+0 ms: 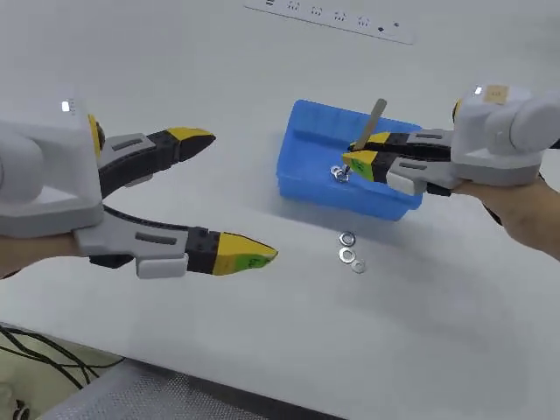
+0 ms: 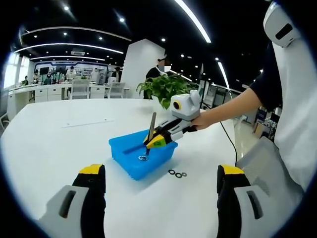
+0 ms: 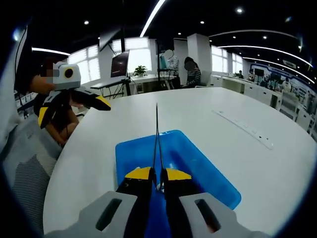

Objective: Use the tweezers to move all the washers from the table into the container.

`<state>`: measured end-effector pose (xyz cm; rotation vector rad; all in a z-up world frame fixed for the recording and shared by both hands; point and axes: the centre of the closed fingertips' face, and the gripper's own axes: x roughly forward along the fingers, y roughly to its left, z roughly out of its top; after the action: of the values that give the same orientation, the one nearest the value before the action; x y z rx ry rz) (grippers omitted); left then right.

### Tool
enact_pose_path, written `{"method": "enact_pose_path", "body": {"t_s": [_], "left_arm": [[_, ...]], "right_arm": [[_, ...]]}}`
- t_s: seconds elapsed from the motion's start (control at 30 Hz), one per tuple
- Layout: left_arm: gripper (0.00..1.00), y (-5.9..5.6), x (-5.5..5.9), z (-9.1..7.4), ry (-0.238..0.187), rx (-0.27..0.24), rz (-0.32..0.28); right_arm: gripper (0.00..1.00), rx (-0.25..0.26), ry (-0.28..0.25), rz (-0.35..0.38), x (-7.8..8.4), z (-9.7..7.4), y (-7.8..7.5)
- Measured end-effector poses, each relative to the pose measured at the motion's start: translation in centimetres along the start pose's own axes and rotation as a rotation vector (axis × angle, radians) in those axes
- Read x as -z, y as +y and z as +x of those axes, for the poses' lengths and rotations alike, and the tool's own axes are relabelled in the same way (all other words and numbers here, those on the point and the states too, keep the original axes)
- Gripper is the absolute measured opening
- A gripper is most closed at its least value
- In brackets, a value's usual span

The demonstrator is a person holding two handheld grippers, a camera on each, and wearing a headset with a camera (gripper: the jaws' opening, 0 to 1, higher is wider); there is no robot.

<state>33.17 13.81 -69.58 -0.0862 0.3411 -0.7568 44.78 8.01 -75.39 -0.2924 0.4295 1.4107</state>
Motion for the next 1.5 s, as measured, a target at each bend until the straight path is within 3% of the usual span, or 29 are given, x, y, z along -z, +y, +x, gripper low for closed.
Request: {"method": "enact_pose_path", "body": {"t_s": [0.53, 0.83, 0.97, 1.13, 1.2, 1.5], "left_arm": [[0.97, -1.3, -0.2, 0.9, 0.009, 0.030, 0.005], [0.95, -0.8, -0.8, 1.6, 0.017, 0.041, 0.020], [0.94, 0.0, -2.3, 2.7, -0.009, 0.053, 0.018], [0.84, 1.1, -4.3, 4.9, -0.056, 0.056, 0.014], [0.83, 1.7, -4.9, 6.1, -0.060, 0.034, 0.046], [0.62, 0.8, -7.4, 10.0, -0.043, 0.130, 0.144]], "right_arm": [[0.10, 0.002, 0.004, -0.008, -0.2, -0.6, 0.3], [0.08, -0.002, -0.002, -0.040, -0.9, -1.1, 0.6], [0.08, -0.007, 0.001, -0.064, -1.3, -1.1, 0.8], [0.08, -0.035, 0.020, -0.123, -1.7, -1.1, 1.5], [0.08, -0.047, 0.032, -0.154, -1.8, -1.1, 2.0], [0.08, -0.054, 0.046, -0.215, -2.2, -1.0, 2.5]]}}
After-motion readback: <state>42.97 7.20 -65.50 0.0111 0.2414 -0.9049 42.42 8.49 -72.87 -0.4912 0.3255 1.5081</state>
